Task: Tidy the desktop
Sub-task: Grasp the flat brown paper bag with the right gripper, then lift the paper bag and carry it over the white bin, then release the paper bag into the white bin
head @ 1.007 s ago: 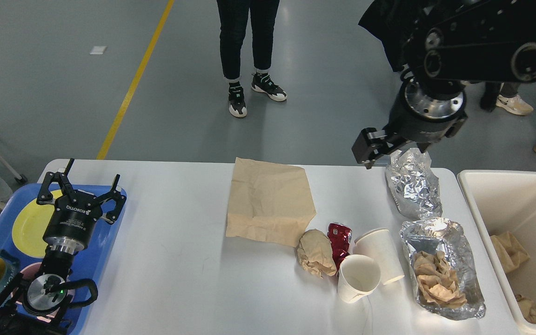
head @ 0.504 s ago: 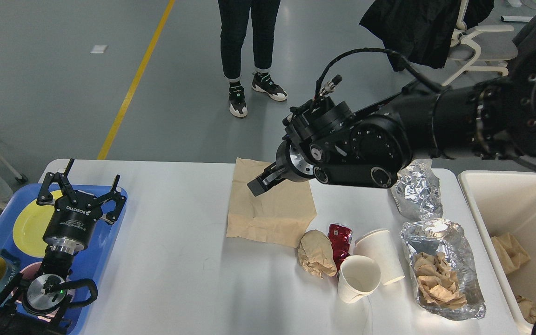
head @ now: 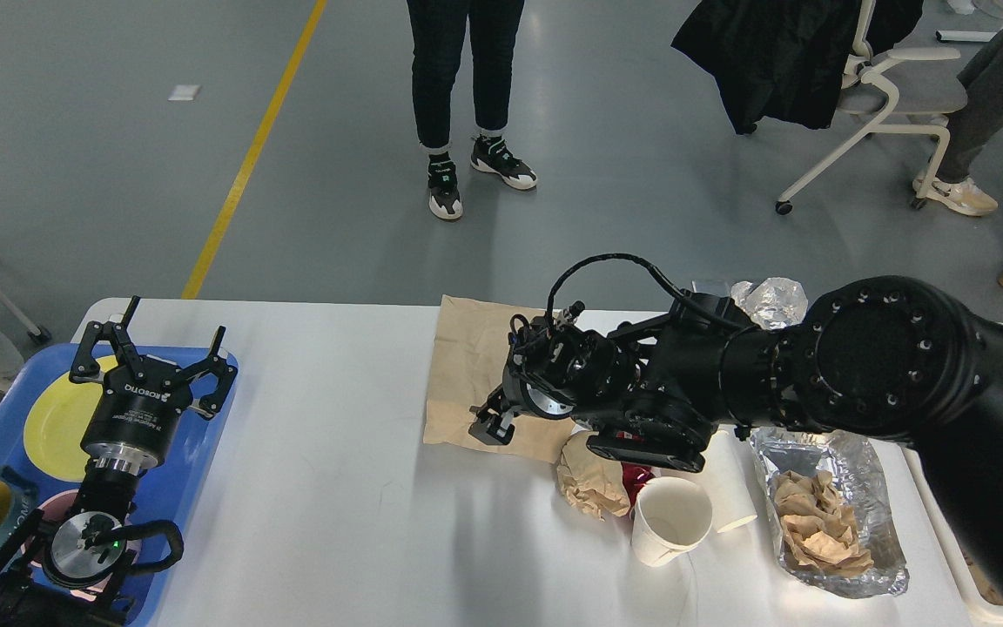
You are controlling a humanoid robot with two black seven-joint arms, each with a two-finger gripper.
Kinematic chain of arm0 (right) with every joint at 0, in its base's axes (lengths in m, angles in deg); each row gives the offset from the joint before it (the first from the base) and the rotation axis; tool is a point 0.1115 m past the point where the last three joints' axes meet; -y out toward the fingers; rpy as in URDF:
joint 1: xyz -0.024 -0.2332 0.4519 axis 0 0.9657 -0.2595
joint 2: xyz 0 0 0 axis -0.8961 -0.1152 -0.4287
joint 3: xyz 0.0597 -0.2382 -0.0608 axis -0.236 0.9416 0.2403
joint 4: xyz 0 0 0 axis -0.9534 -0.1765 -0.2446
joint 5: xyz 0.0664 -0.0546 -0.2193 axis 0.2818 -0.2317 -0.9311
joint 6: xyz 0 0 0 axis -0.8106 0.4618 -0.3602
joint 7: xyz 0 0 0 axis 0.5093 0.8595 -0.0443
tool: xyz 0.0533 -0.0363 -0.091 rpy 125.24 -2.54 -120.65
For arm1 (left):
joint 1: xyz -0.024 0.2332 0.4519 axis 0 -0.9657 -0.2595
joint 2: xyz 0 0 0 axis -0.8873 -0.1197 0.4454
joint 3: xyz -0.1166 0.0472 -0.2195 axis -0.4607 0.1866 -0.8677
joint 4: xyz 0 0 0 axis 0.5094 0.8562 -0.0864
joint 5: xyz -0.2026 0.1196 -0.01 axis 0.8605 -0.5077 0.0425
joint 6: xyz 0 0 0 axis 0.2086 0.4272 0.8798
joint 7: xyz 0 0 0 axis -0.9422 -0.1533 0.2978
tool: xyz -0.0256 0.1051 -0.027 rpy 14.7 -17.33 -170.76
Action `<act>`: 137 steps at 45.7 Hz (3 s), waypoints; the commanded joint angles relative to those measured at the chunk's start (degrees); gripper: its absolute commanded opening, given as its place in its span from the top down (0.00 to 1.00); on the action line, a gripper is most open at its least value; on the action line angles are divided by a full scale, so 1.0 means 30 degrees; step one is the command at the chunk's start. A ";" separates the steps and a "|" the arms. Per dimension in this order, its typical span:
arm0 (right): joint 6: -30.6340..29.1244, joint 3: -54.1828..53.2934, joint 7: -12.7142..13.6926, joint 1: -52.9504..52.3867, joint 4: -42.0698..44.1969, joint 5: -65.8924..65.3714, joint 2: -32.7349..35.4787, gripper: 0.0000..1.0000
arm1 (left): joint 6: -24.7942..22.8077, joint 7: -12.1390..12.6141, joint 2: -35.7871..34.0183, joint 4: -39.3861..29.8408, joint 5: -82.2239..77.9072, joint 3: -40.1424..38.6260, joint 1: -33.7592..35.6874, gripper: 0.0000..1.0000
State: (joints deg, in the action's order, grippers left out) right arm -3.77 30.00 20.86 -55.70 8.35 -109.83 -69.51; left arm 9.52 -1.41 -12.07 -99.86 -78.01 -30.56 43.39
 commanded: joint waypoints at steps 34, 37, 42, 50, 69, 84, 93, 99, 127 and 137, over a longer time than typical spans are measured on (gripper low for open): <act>0.4051 -0.0305 0.0209 0.6552 0.4494 -0.1634 0.0389 0.33 | 0.0000 -0.0038 -0.0030 0.0026 0.0002 -0.0001 -0.0006 0.04; 0.4051 -0.0482 0.0239 0.6640 0.4465 -0.1428 0.0359 0.50 | 0.0000 -0.0038 -0.0030 0.0025 0.0002 -0.0001 -0.0035 0.04; 0.3904 -0.0482 0.0239 0.6903 0.4464 -0.1048 0.0330 0.96 | 0.0000 -0.0038 -0.0030 0.0025 0.0002 -0.0001 -0.0035 0.04; 0.3875 -0.0482 0.0618 0.7548 0.4493 -0.0491 0.0359 1.00 | 0.0000 -0.0038 -0.0030 0.0026 0.0002 -0.0001 -0.0035 0.04; 0.4490 -0.0541 0.0883 0.7461 0.4816 0.1004 0.0359 1.00 | 0.0000 -0.0038 -0.0030 0.0026 0.0002 -0.0001 -0.0006 0.04; 0.3819 -0.0599 0.0796 0.6672 0.4582 0.1412 0.0359 1.00 | 0.0000 -0.0038 -0.0030 -0.0004 0.0002 -0.0001 -0.0006 0.04; -0.0192 -0.0570 0.0590 0.3219 0.3530 0.6653 0.1206 1.00 | 0.0000 -0.0038 -0.0030 -0.0003 0.0002 -0.0001 -0.0006 0.04; -0.3386 -0.0454 0.0707 -0.1086 0.0895 1.0372 0.3841 1.00 | 0.0000 -0.0009 -0.0001 -0.0004 0.0002 -0.0001 -0.0006 0.04; -1.3791 1.0444 0.0444 -1.9666 -1.1177 2.0486 1.0143 1.00 | 0.0000 -0.0009 -0.0030 -0.0003 0.0002 -0.0001 -0.0035 0.04; -1.3528 1.3256 0.0327 -2.0342 -1.2175 2.0545 1.0612 1.00 | 0.0000 -0.0038 -0.0001 0.0025 0.0002 -0.0001 -0.0035 0.04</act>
State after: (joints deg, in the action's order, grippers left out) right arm -44.76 66.37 22.05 -116.19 -26.72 -48.27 -38.46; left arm 9.52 -1.44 -12.14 -99.82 -78.01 -30.56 43.28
